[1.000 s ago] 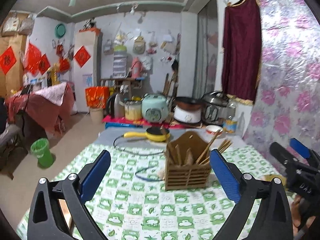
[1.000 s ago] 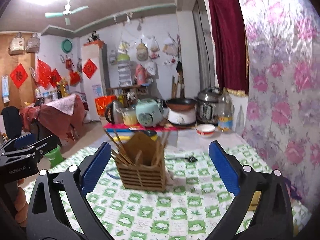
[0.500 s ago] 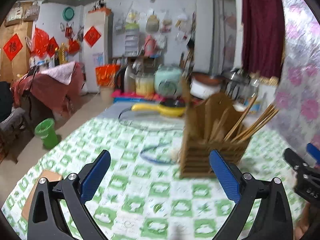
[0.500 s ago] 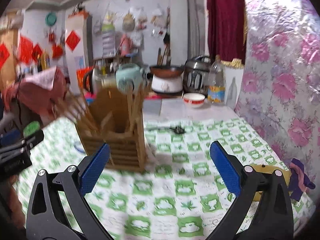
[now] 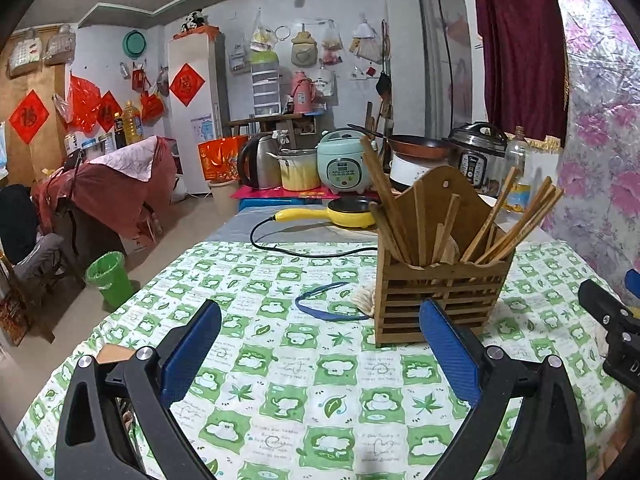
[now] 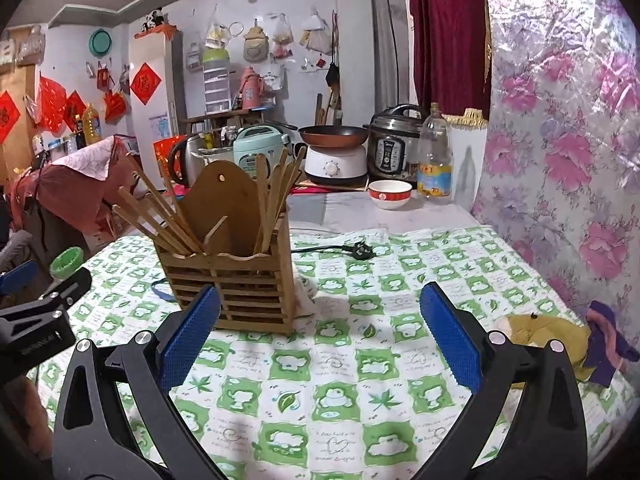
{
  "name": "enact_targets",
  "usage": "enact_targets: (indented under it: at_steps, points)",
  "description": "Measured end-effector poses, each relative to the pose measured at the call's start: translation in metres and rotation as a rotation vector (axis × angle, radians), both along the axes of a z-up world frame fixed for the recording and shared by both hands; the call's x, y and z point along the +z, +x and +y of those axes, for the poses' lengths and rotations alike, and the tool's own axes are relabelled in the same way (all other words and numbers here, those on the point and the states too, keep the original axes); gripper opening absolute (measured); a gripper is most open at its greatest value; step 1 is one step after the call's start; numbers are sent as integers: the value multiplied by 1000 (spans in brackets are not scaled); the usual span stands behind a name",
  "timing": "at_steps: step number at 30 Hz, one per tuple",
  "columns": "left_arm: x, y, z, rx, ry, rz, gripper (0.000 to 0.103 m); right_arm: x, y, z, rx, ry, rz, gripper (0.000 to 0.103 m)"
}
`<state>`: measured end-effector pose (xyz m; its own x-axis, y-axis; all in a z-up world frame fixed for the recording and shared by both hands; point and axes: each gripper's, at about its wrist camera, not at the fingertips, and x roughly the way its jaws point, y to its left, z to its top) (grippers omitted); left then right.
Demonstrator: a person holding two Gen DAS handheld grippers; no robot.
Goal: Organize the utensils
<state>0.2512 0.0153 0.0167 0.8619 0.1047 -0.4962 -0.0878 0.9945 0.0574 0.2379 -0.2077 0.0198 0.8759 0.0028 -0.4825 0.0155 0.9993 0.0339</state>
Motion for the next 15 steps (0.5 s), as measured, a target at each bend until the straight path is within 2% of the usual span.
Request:
enact_targets:
  at_steps: [15]
  points:
    - [-2,-1,-2,4,11,11,97,-1,-4,5,21,1,11,97]
